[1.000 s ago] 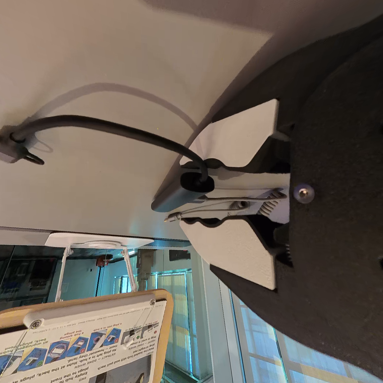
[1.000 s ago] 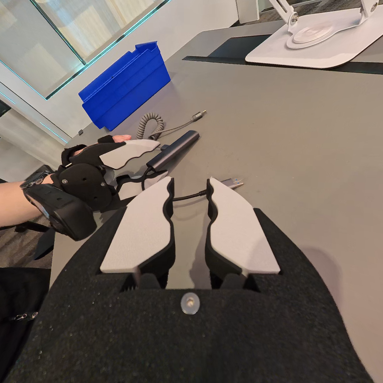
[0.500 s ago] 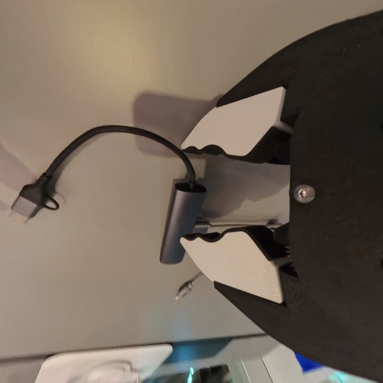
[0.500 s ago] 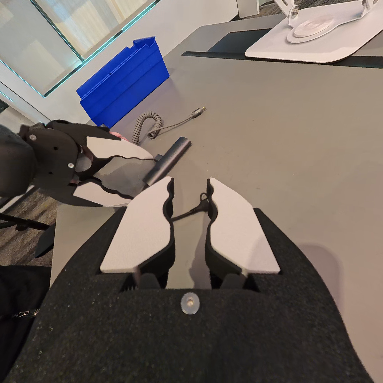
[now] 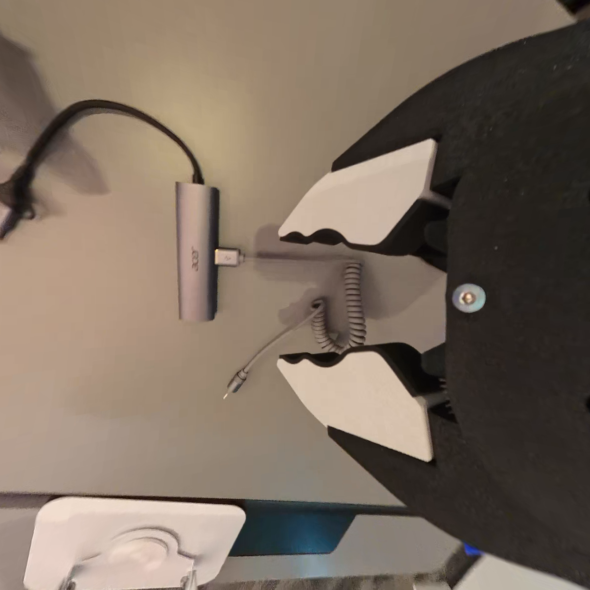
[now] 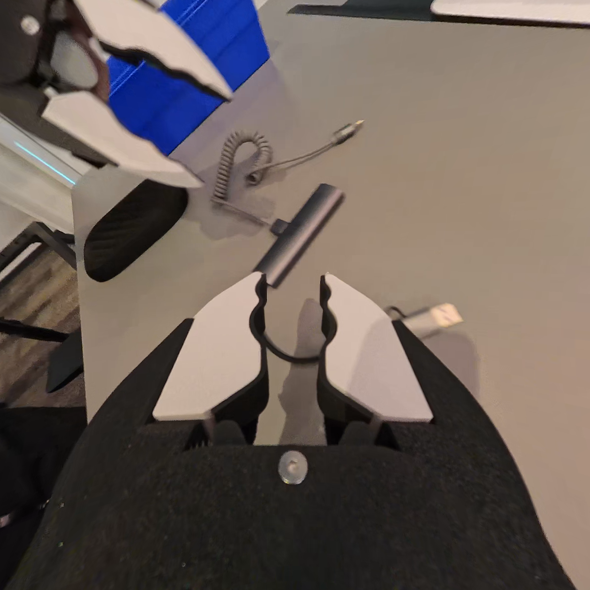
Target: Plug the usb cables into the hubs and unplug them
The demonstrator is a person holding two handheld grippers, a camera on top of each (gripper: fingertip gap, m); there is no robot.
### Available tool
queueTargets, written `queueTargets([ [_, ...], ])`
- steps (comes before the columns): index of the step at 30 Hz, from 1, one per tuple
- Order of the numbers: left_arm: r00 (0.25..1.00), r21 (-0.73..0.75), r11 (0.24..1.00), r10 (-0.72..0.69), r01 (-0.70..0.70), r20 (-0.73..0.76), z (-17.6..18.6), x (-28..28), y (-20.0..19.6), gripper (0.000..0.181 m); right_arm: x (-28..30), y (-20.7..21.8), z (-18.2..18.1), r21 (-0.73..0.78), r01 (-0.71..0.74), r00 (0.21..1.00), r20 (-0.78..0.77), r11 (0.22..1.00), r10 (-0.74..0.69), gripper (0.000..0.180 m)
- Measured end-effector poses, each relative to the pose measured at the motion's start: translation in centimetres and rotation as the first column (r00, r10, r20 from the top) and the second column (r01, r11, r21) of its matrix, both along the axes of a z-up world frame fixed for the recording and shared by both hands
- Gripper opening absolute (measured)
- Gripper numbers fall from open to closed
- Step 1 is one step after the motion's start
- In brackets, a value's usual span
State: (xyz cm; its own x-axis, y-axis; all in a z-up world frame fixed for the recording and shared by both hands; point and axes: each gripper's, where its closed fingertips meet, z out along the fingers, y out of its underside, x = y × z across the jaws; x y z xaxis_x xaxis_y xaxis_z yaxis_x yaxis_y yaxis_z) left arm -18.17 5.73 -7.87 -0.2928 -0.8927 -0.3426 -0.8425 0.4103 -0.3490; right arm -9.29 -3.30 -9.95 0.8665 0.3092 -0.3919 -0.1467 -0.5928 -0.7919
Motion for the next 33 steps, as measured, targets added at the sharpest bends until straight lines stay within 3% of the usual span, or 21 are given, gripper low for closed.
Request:
queueTargets([
  [4,0.999,-0.066,0.997,0.049,-0.048,0.007,-2.0,-0.3,1.6,0.066,-4.3,1.5,-1.6,-0.033,0.048,0.995,0.084,0.998,-0.046,0.037],
  [8,0.997,-0.124,0.989,0.076,-0.079,-0.028,-5.1,-1.0,1.8,0.068,-5.3,2.7,-4.2,-0.090,0.157,0.961,0.244,0.984,-0.131,0.051],
  [12,0.996,-0.209,0.974,0.090,-0.092,-0.018,-6.2,-1.4,0.7,0.067,-5.3,4.1,-5.1,-0.081,0.248,0.916,0.343,0.965,-0.206,0.055],
  [18,0.990,-0.326,0.936,0.138,-0.133,-0.006,-7.1,-1.6,-0.6,0.064,-5.6,5.0,-5.8,-0.094,0.311,0.873,0.421,0.946,-0.245,0.053],
  [23,0.985,-0.340,0.931,0.162,-0.134,0.054,-7.1,-1.3,-0.7,0.062,-5.5,5.4,-6.2,-0.095,0.337,0.850,0.458,0.937,-0.259,0.050],
  [27,0.976,-0.357,0.924,0.188,-0.137,0.112,-6.7,-0.9,-0.9,0.060,-5.3,5.4,-6.2,-0.087,0.309,0.862,0.447,0.947,-0.240,0.036],
  [33,0.960,-0.362,0.923,0.209,-0.130,0.188,-6.9,-0.1,-1.6,0.057,-4.5,5.2,-6.1,-0.084,0.260,0.852,0.490,0.962,-0.188,0.034],
])
